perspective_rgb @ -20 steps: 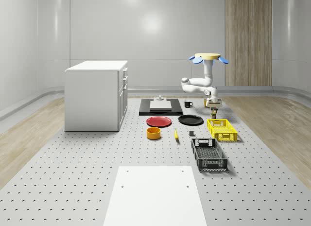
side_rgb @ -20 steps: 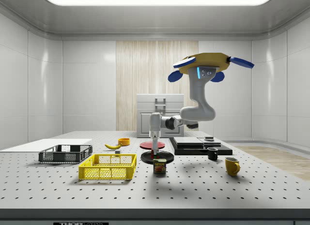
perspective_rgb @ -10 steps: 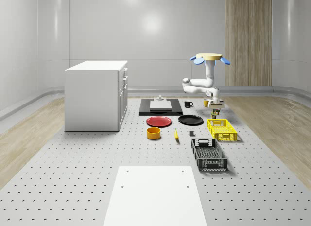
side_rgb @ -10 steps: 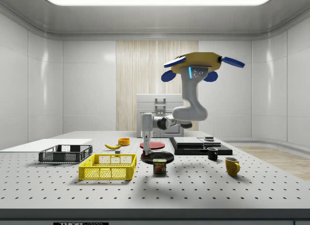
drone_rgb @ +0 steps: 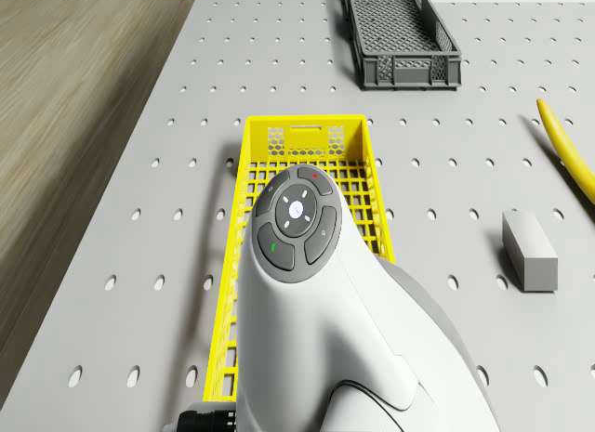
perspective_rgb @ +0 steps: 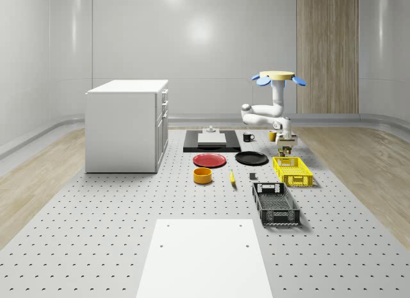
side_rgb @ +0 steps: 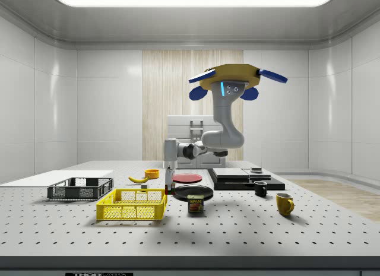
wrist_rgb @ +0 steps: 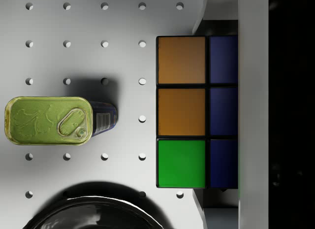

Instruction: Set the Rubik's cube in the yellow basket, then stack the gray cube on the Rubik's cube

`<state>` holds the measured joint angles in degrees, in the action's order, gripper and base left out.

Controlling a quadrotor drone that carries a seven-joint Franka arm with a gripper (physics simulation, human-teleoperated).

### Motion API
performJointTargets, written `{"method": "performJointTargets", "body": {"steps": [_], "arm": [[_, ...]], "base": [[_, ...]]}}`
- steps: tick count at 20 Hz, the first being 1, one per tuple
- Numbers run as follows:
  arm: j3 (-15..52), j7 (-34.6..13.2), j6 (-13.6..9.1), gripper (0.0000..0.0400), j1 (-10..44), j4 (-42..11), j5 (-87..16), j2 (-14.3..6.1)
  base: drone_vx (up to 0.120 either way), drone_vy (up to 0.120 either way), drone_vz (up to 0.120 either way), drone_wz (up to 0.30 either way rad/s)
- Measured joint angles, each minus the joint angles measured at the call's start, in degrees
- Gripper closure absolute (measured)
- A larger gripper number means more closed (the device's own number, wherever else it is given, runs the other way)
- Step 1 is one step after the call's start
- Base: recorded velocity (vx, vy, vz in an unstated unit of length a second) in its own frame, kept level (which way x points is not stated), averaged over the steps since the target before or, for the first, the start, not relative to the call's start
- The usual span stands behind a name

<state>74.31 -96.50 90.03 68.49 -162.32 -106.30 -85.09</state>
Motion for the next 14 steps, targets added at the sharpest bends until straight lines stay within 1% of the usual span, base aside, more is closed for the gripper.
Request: {"method": "performJointTargets", "body": {"steps": [13,14], "arm": [[0.1,-0.17,0.68,0.0075,0.22,0.04,0.31,-0.73],[0.11,-0.18,0.73,0.0075,0.23,0.04,0.33,-0.78]], "base": [[0.12,0.0,0.0,0.0],[0.12,0.0,-0.12,0.0]]}}
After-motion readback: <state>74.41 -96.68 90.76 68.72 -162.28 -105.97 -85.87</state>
